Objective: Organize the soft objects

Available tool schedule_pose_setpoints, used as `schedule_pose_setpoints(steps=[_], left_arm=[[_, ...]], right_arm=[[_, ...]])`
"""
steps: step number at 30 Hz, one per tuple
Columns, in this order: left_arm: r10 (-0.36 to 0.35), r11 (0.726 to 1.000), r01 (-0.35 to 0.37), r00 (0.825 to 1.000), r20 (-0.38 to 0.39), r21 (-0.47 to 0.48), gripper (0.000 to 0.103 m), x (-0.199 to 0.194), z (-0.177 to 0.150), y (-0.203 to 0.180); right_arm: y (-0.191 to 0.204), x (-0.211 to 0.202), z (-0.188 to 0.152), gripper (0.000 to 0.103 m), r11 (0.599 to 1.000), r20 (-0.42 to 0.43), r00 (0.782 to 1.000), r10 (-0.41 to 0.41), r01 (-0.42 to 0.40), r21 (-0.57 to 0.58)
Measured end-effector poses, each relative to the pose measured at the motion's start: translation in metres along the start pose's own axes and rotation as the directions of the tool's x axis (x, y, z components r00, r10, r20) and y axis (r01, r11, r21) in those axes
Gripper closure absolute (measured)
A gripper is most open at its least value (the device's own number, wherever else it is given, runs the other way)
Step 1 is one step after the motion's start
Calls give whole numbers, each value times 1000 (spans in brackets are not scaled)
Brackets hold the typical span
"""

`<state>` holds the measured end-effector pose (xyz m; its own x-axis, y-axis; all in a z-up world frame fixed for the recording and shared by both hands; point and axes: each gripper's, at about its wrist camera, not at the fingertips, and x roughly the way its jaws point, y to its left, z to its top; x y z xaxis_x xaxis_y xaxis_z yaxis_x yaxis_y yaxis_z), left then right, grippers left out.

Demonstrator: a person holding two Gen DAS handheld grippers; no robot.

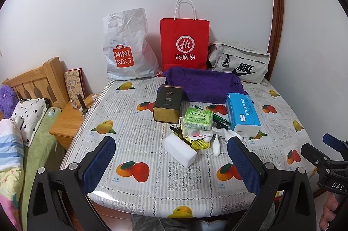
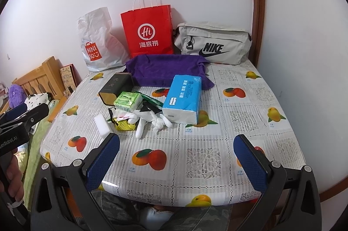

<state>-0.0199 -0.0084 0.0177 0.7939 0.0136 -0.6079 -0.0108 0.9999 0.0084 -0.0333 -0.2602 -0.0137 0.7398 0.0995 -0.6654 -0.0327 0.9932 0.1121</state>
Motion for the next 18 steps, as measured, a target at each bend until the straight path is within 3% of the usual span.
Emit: schedule_pose_setpoints(steps=[18], left_arm=[[-49,999,48,999,-21,-11,0,5,-3,-1]], right_arm=[[-2,0,-1,0,1000,6,1000,-4,4,8]])
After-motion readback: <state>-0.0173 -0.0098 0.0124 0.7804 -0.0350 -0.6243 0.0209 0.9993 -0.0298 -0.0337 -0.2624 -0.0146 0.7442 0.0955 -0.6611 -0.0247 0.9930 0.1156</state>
